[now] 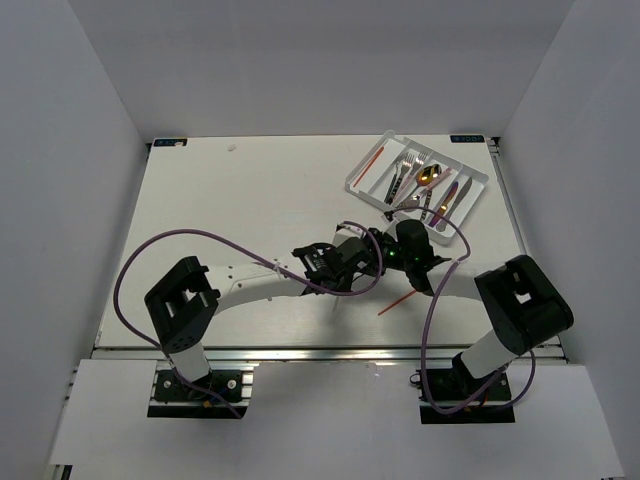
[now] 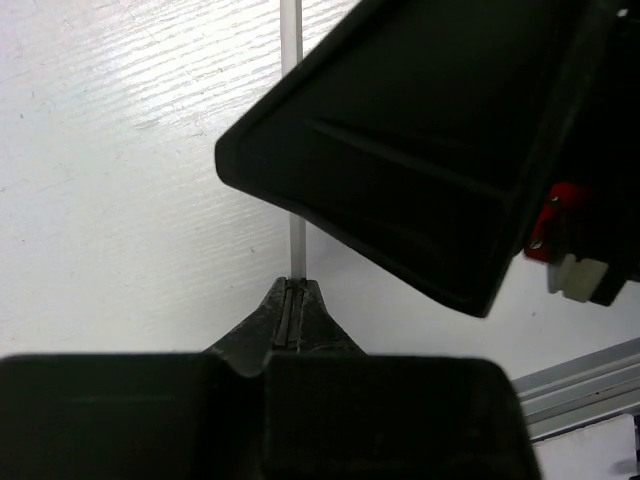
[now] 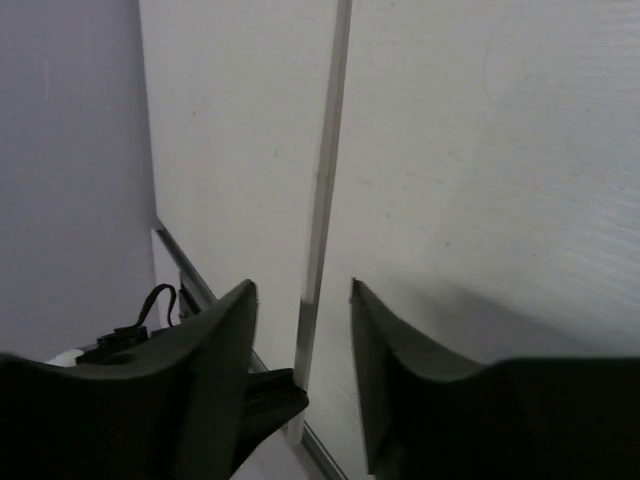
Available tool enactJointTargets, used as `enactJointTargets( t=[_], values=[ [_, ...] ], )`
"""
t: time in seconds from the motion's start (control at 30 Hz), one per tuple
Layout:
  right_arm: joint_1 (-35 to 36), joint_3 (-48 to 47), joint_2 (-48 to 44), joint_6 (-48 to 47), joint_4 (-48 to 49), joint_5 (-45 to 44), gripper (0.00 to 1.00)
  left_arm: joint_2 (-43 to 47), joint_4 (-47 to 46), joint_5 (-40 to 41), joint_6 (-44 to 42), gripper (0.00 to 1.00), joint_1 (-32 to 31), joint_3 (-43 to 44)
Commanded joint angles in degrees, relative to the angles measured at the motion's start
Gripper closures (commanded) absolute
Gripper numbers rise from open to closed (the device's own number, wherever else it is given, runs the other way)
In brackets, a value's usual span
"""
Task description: Sort the eating utensils into containers
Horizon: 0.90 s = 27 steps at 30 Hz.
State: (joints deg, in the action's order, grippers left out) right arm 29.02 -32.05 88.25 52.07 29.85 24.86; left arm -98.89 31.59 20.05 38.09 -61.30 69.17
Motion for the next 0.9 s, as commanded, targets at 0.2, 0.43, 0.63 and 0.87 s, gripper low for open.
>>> enactJointTargets(
  t=[0.2,0.43,0.63,0.87],
  values=[
    [-0.45,-5.54,2.98,5.32,7.34,0.37,1.0,2.91,2.93,5.94,-1.26,0.47,0.04,5.71],
    [-6.51,-30.31,15.18,-0.83,-7.5,-6.39,1.0,10.2,12.78,16.15,-1.78,0.02,0.04,7.3],
    [-12.84,-57.46,34.16,-4.86,-18.03,-8.95,1.0,21.09,13.5,22.29,-8.64,0.02,0.04,-1.13],
    [-17.75,-88.77,51.4,-9.27,-25.54,-10.36,1.0,32.35,4.11,25.47,-10.05,0.02,0.48,-14.48]
  ],
)
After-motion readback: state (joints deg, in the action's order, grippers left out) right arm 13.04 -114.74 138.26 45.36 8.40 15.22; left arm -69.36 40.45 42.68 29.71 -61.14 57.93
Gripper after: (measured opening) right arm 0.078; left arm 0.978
